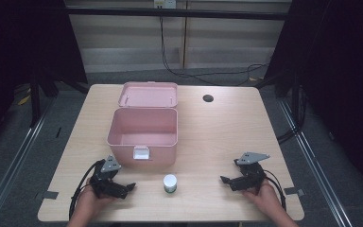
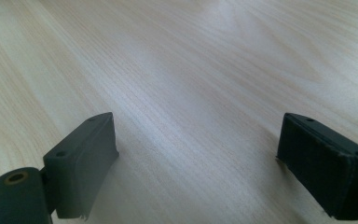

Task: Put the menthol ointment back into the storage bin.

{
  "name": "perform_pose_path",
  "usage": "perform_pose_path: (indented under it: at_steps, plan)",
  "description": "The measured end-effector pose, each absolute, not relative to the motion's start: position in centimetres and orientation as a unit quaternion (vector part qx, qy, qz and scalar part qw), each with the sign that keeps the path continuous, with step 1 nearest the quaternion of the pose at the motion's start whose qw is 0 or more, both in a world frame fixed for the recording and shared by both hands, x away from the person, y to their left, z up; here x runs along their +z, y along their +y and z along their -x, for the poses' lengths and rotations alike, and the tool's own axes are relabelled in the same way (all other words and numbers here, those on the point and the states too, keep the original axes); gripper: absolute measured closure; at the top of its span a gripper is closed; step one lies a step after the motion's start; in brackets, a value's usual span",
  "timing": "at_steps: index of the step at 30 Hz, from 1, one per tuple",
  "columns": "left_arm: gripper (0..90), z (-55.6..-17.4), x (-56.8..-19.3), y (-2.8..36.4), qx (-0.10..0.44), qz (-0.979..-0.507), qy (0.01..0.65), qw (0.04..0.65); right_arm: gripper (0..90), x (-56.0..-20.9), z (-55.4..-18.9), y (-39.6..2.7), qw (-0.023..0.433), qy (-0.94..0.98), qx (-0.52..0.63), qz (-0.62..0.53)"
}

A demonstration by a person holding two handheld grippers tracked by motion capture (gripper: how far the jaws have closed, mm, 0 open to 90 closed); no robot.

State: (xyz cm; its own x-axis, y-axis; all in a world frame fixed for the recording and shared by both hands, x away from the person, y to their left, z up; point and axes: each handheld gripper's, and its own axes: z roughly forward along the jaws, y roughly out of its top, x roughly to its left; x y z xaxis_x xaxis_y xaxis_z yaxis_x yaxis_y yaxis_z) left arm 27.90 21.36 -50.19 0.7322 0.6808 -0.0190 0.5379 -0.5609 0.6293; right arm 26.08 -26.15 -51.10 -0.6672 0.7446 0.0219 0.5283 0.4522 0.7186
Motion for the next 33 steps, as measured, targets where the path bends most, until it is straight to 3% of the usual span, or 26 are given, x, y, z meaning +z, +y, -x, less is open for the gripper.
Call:
perform_pose_path:
  at_steps: [10, 16, 24, 33]
  plan:
    - [16.1, -27.2, -48.5, 20.7, 0.084, -0.898, 0.357, 0.241, 10.9, -51.1, -25.9, -26.2, 0.150, 0.837, 0.359, -0.384]
    - [21.8, -26.4, -47.6, 20.3, 0.058, -0.923, 0.325, 0.197, 10.8, -51.1, -25.9, -26.2, 0.150, 0.837, 0.359, -0.384]
    - [22.2, -26.1, -46.3, 19.0, 0.020, -0.948, 0.279, 0.150, 10.8, -51.1, -25.9, -26.2, 0.150, 0.837, 0.359, -0.385]
    - [24.0, -25.8, -44.4, 14.6, -0.004, -0.971, 0.202, 0.126, 10.8, -51.1, -25.8, -26.4, 0.152, 0.837, 0.360, -0.383]
